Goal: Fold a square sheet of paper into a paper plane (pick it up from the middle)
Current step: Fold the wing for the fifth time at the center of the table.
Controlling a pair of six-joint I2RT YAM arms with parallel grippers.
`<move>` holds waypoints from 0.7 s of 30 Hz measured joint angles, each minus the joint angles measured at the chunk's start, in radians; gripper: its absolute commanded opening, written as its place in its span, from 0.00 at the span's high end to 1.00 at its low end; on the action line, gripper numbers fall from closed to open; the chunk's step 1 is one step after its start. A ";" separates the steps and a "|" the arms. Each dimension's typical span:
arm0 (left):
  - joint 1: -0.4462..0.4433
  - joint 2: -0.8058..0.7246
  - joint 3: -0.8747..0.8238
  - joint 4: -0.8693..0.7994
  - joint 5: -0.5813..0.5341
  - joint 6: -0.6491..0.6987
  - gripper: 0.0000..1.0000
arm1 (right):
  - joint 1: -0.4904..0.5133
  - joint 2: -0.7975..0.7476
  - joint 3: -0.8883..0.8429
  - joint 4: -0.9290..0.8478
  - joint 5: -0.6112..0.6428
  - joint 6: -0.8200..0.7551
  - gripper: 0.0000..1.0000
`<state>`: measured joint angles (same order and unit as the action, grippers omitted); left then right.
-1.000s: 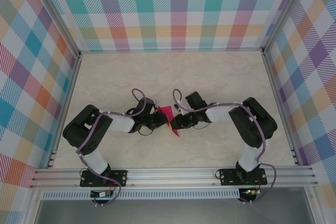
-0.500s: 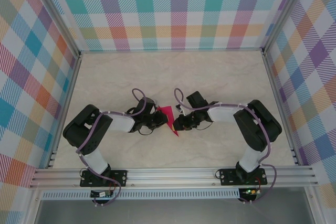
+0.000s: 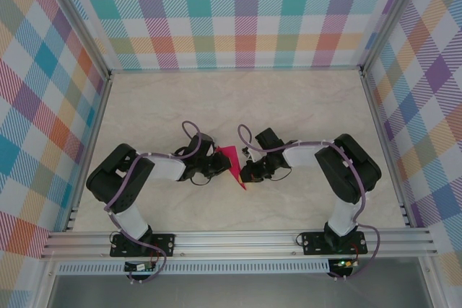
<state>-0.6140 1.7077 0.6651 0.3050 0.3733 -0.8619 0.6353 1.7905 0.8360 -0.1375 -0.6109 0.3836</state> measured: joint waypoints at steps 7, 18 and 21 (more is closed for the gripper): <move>0.000 -0.037 0.006 0.008 0.020 -0.001 0.83 | 0.000 0.009 0.000 0.003 -0.001 0.005 0.94; -0.001 -0.106 -0.077 0.110 0.053 -0.016 0.86 | -0.005 0.015 -0.021 0.052 -0.032 0.060 0.94; -0.004 -0.106 -0.096 0.121 0.053 -0.017 0.87 | -0.009 0.017 -0.031 0.078 -0.048 0.078 0.94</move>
<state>-0.6178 1.6016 0.5690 0.4259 0.4267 -0.8791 0.6266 1.8076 0.8047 -0.0597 -0.6586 0.4618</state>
